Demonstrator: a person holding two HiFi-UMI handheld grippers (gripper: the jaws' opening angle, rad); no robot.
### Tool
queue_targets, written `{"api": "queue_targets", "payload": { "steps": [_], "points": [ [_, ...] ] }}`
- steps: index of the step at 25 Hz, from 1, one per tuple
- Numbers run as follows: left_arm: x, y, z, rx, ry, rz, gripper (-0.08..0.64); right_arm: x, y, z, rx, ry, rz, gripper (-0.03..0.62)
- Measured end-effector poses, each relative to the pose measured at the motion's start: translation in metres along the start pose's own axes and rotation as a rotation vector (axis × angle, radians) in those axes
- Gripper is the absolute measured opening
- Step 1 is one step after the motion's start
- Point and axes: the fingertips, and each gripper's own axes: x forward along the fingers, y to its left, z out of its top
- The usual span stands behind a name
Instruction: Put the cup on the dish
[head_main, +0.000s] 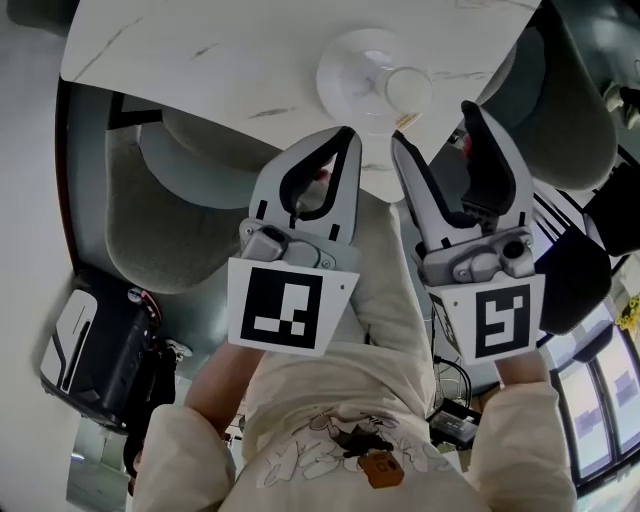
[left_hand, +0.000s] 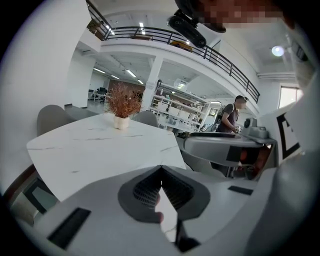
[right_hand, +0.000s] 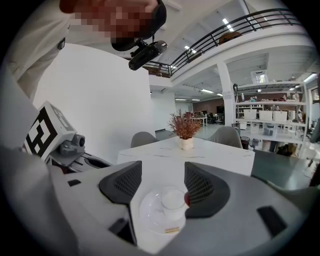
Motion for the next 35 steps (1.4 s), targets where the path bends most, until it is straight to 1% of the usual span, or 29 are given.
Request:
{"api": "queue_targets", "payload": {
  "steps": [2, 3, 6, 7, 9, 11, 12, 13, 18, 24, 31, 35],
  "points": [
    [-0.004, -0.003, 0.012, 0.005, -0.007, 0.006, 0.004, -0.005, 0.001, 0.011, -0.003, -0.004, 0.011, 0.27],
    [-0.007, -0.005, 0.018, 0.008, -0.017, 0.009, 0.004, -0.008, 0.0, 0.016, -0.003, -0.006, 0.012, 0.218],
    [-0.017, -0.013, 0.034, 0.021, -0.027, 0.01, 0.003, -0.02, -0.002, 0.031, 0.012, -0.01, 0.01, 0.201],
    [-0.02, -0.016, 0.038, 0.027, -0.024, 0.009, 0.004, -0.023, -0.003, 0.035, 0.021, -0.012, 0.007, 0.174],
    [-0.026, -0.023, 0.044, 0.036, -0.024, 0.006, 0.003, -0.031, -0.007, 0.043, 0.032, -0.017, -0.007, 0.158],
    [-0.033, -0.031, 0.051, 0.042, -0.032, -0.001, 0.003, -0.041, -0.013, 0.049, 0.027, -0.013, -0.049, 0.102],
    [-0.037, -0.036, 0.053, 0.045, -0.035, -0.005, 0.004, -0.047, -0.016, 0.051, 0.023, -0.009, -0.074, 0.034],
    [-0.041, -0.041, 0.056, 0.049, -0.039, -0.01, 0.004, -0.052, -0.018, 0.053, 0.021, -0.006, -0.091, 0.005],
    [-0.06, -0.062, 0.072, 0.07, -0.064, -0.029, 0.005, -0.083, -0.025, 0.065, 0.025, -0.016, -0.132, 0.005],
    [-0.082, -0.081, 0.091, 0.087, -0.1, -0.03, 0.003, -0.115, -0.03, 0.079, 0.025, -0.026, -0.161, 0.005],
    [-0.103, -0.095, 0.099, 0.115, -0.105, -0.017, 0.003, -0.142, -0.025, 0.097, 0.038, -0.056, -0.161, 0.005],
    [-0.114, -0.106, 0.105, 0.125, -0.108, -0.024, 0.005, -0.156, -0.018, 0.106, 0.056, -0.079, -0.153, 0.005]
  ]
}}
